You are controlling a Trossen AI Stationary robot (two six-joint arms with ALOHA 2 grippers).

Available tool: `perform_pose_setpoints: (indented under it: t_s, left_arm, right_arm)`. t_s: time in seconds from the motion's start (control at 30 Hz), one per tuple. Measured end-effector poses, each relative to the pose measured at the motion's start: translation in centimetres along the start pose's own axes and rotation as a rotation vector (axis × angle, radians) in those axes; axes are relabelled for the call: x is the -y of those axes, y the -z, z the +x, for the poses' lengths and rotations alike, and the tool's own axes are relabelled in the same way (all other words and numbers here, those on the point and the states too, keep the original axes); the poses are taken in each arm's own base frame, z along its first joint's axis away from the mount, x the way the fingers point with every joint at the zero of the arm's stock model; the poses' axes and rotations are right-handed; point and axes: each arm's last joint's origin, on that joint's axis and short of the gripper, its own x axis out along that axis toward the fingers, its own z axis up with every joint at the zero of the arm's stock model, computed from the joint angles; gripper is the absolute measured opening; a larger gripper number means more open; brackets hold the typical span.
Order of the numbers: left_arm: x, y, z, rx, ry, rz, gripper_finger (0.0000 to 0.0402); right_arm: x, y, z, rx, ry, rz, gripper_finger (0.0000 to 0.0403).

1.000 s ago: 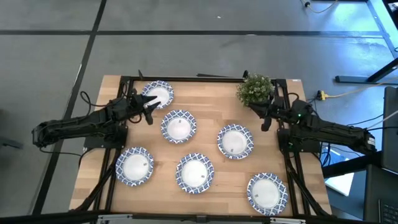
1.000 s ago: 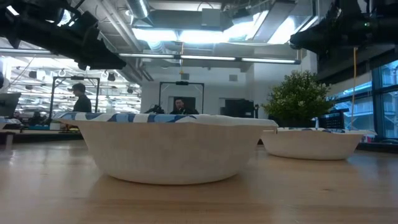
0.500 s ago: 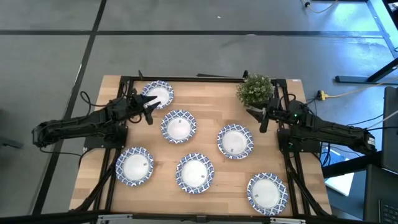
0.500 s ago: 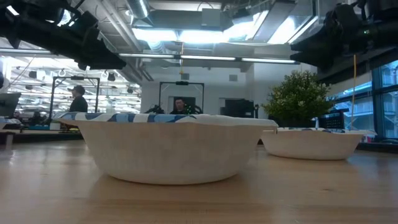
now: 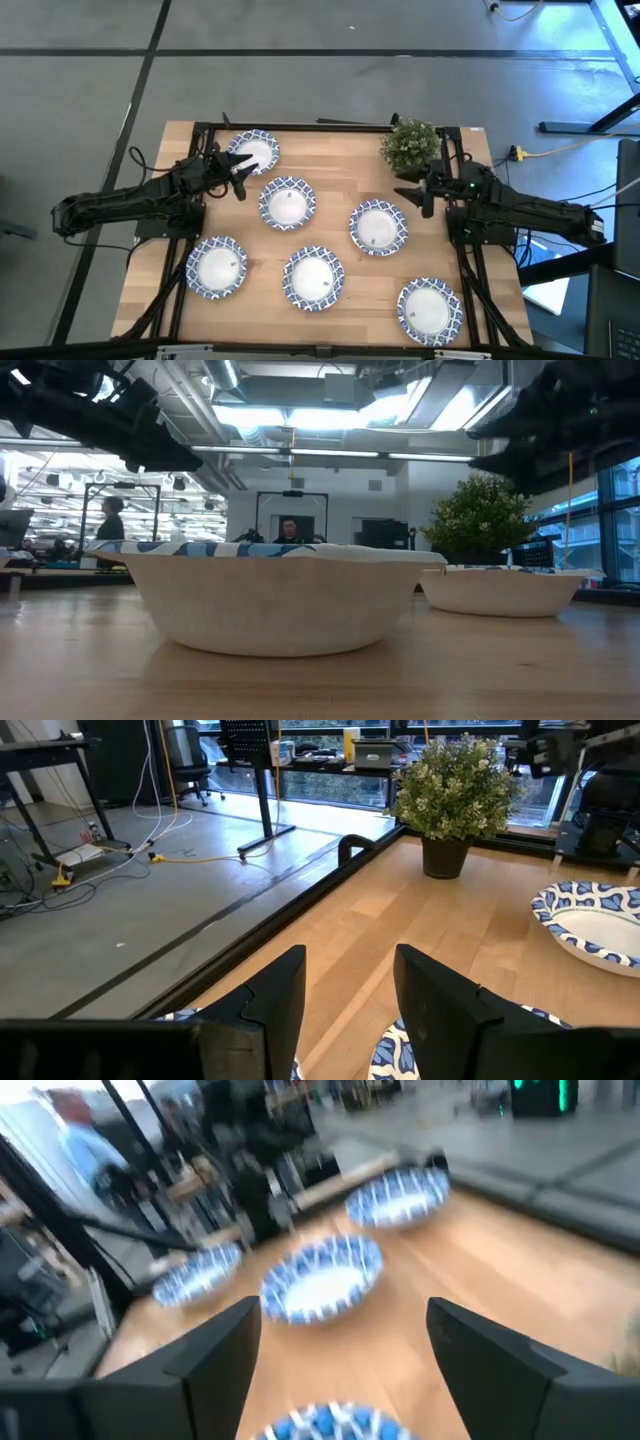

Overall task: Nest bowls inside each other
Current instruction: Stack the white patterned bowl on the other white patterned bowl

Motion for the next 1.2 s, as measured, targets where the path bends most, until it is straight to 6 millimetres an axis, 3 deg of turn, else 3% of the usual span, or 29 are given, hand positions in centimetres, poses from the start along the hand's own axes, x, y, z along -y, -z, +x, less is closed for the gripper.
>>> perform_pose_setpoints:
  t_s: [0.27,0.57,0.7,0.93,1.2]
  left_arm:
    - [0.0,0.0,0.0,0.0,0.0,0.0,0.0149]
    - [0.0,0.0,0.0,0.0,0.0,0.0,0.0149]
    - [0.0,0.0,0.0,0.0,0.0,0.0,0.0149]
    - [0.0,0.0,0.0,0.0,0.0,0.0,0.0149]
    - [0.0,0.0,0.0,0.0,0.0,0.0,0.0149]
  right_arm:
    - [0.5,0.9,0.5,-0.173,0.072,0.026,0.0287]
    - [-2.4,-5.6,-0.9,-0.357,0.215,-0.108,0.0287]
    - [-3.1,-6.8,-1.5,-0.501,0.254,-0.104,0.0287]
    - [-2.8,-5.1,-1.2,-0.711,0.379,0.041,0.0287]
    - [-2.1,-2.1,0.9,-0.794,0.462,0.128,0.0287]
